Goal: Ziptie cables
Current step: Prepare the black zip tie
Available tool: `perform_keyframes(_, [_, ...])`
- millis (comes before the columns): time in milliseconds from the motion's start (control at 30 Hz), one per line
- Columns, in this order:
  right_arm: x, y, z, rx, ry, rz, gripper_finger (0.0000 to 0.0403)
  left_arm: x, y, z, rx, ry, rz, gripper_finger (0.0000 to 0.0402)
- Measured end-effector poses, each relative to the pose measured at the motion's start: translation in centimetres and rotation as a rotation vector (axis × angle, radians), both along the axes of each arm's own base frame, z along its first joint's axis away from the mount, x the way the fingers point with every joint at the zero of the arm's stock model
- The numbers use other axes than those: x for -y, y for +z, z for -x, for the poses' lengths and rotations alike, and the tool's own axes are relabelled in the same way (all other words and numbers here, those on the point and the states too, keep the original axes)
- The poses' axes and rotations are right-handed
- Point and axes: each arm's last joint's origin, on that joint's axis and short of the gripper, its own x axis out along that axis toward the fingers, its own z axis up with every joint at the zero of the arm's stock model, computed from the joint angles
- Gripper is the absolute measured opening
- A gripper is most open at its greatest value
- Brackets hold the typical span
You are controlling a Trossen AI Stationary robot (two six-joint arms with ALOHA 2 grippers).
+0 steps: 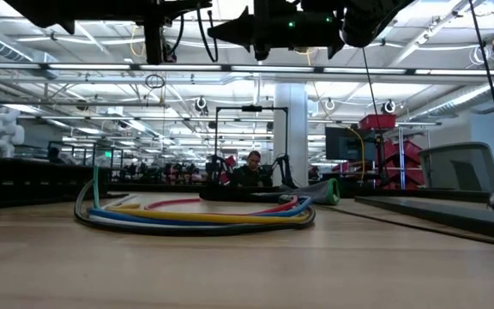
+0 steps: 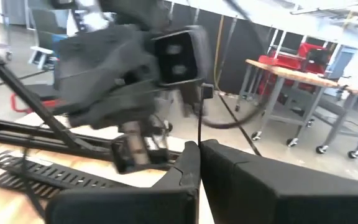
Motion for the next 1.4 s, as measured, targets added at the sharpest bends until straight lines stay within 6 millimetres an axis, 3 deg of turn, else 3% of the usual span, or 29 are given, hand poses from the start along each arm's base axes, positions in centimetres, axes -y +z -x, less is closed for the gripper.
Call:
perform_keyframes(333, [-1.5, 0.4, -0.2, 0.046, 0.062, 0.014, 0.0, -0.5, 0.3, 0.1, 0.021, -0.15, 0.023, 0.0])
perform_keyframes(1400, [-0.5, 0.2, -0.1, 0.025, 0.063, 0.024, 0.0, -1.0, 0.5, 0.2, 0.04, -0.108, 0.066, 0.0])
